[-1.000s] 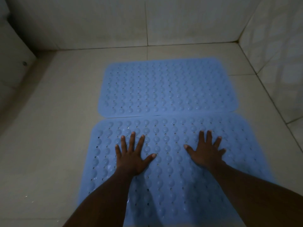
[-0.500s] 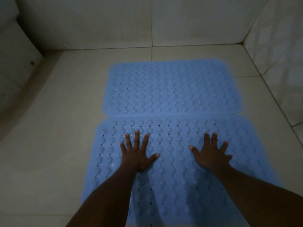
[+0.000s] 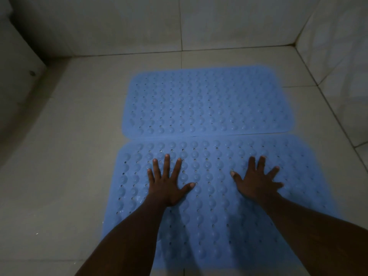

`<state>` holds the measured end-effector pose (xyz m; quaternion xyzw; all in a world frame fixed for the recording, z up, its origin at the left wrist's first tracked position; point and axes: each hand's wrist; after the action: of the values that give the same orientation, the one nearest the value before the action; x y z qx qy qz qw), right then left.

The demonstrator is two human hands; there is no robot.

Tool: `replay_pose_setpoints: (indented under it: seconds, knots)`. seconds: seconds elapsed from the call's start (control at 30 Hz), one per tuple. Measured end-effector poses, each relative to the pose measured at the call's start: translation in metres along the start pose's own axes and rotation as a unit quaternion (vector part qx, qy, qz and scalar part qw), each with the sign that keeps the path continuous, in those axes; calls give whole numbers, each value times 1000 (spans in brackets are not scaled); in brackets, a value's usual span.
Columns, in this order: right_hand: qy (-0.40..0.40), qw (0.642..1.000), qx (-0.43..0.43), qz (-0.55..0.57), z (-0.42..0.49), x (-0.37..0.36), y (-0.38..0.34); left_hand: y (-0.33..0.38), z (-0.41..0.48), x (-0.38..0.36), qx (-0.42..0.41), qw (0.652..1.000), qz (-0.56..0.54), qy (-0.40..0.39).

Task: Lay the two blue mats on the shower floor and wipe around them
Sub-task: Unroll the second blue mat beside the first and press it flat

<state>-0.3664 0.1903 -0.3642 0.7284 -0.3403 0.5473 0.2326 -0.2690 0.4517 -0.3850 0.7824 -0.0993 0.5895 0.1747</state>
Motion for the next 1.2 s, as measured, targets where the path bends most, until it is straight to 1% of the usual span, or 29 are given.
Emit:
replay_pose_setpoints:
  seconds: [0.23,0.33,0.4,0.5,0.6,0.73,0.87,0.97,1.03,1.2]
  knots:
    - [7,1000,1,10,-1,1,1,-1,2,2,-3,1000,-2,-4]
    - [16,1000,-2,12,-2,1,0,-1,-1,3,-5,1000,-4,9]
    - [55,998,29,1,-3,-2,-1,-1,-4,2,-2,999,-18,39]
    - [132,983,131,7,0,-5,-10,-5,-5,3,2,995,-16,99]
    - [164,964,207,35,5,-10,-35,-16,4,8,27,989,-11,144]
    - [203,937,270,92,4,-22,-81,-37,22,14,47,986,-11,162]
    - [227,915,313,118,-3,-29,-135,-58,41,24,62,983,-16,174]
    - [211,913,332,108,-10,-38,-166,-73,46,25,65,985,-20,159]
    - [202,917,335,82,-13,-45,-175,-81,45,17,63,987,-16,148]
    - [201,918,339,45,-14,-47,-178,-85,44,7,59,985,7,165]
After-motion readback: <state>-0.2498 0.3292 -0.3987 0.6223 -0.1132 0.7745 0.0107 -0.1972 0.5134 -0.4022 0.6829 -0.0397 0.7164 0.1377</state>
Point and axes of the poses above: each hand's wrist, its own z-axis towards the middle knuckle, its own x-axis out of the back of the hand, y = z × x, and after that the axes turned 14 degrees about y, right-handed
